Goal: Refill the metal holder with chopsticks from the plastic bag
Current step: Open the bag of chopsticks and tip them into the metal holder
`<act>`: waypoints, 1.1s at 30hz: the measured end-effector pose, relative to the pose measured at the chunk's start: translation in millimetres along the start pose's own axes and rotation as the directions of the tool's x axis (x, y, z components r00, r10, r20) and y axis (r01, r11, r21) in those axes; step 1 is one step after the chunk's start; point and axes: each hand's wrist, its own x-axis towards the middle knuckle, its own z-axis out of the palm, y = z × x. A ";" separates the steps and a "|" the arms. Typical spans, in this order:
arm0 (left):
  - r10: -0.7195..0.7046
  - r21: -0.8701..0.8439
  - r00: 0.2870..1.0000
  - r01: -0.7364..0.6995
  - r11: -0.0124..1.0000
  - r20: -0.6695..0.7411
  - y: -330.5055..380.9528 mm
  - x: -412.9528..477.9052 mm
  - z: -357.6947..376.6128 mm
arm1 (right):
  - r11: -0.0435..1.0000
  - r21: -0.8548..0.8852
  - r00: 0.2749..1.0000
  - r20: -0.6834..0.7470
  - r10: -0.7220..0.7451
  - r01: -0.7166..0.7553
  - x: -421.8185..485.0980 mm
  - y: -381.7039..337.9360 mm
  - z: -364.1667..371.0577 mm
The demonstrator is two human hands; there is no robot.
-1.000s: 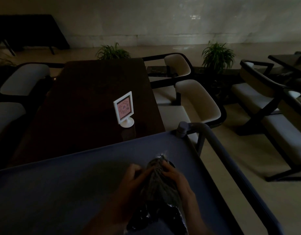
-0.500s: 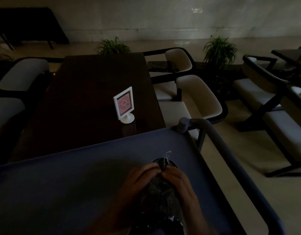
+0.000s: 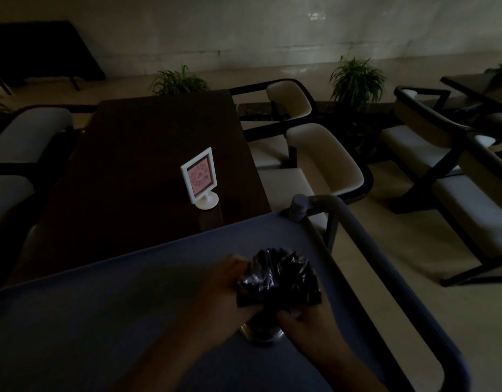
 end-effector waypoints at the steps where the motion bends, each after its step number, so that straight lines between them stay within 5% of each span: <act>1: -0.044 -0.006 0.998 0.044 0.999 0.034 -2.8 3.2 2.1 | 1.000 -0.018 1.000 0.023 0.014 -0.014 4.3 -2.5 -1.0; 6: -0.158 0.032 0.976 0.155 0.987 0.150 -17.3 4.4 11.4 | 0.998 0.050 0.999 0.042 0.023 -0.026 12.0 -1.4 -5.1; 11: -0.228 -0.283 0.961 0.265 0.922 0.159 -15.9 -1.3 1.2 | 0.983 0.162 0.993 0.096 0.067 -0.082 13.7 1.6 -18.7; 21: -0.226 -0.482 0.969 0.246 0.841 0.100 5.8 -2.3 -17.5 | 0.989 0.139 0.996 0.082 0.033 -0.044 21.2 -20.2 -24.5; 33: -0.268 -0.440 0.963 0.239 0.865 -0.004 -0.2 1.7 -2.7 | 0.989 0.129 0.997 0.037 0.071 -0.075 20.4 -12.6 -20.5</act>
